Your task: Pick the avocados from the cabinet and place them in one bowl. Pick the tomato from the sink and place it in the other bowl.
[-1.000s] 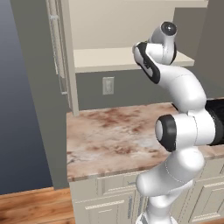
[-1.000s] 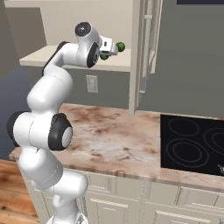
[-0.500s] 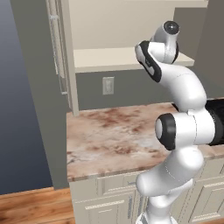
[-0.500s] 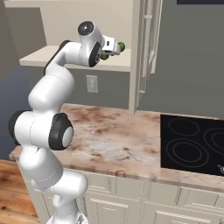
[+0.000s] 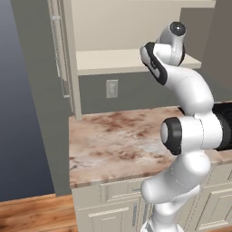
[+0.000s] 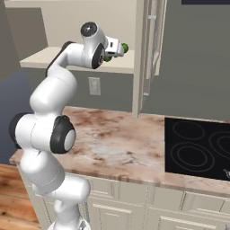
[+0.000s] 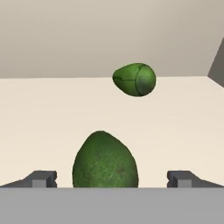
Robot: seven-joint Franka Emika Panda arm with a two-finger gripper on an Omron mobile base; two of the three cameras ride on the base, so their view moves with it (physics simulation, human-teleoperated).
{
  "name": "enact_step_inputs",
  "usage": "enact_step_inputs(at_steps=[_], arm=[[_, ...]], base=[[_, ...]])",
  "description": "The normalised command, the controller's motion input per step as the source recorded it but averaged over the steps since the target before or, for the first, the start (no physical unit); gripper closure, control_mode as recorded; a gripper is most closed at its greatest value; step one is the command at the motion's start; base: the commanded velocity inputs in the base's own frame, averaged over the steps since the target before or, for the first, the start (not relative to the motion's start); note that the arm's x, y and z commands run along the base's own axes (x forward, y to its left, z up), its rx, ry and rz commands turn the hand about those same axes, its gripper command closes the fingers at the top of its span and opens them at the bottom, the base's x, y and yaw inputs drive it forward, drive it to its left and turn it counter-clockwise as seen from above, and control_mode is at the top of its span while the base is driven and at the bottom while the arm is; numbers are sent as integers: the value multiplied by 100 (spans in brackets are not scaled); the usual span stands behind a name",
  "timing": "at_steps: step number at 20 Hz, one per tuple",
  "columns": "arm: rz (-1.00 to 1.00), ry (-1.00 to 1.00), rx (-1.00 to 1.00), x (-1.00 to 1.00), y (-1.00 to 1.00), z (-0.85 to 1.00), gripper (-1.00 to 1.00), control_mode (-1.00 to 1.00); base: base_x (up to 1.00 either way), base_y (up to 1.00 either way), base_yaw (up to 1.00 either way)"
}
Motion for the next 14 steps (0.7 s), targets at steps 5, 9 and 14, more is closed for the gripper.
enact_step_inputs(at_steps=[5,9,14], arm=[[0,0,0,20,7,-9,-100,-100],[0,0,0,10,1,-1,-100,-100],[0,0,0,0,0,0,-100,-100]], base=[[0,0,0],[0,0,0],[0,0,0]])
